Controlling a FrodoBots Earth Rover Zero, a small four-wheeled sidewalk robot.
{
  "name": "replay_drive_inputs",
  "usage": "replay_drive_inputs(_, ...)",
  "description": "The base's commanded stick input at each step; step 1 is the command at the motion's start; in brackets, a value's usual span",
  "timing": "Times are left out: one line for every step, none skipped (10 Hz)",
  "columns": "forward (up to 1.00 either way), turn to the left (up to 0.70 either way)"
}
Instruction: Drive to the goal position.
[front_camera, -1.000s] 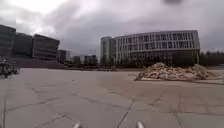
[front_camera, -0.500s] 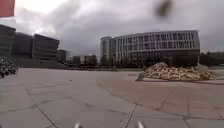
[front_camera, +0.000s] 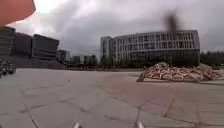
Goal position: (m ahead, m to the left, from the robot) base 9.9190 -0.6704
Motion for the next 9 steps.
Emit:
replay_drive_inputs(0.45, 0.00)
replay_drive_inputs(0.45, 0.00)
replay_drive_inputs(0.45, 0.00)
replay_drive_inputs(0.45, 0.00)
replay_drive_inputs(0.45, 0.00)
replay_drive_inputs(0.45, 0.00)
replay_drive_inputs(0.45, 0.00)
replay_drive_inputs(0.45, 0.00)
replay_drive_inputs(0.45, 0.00)
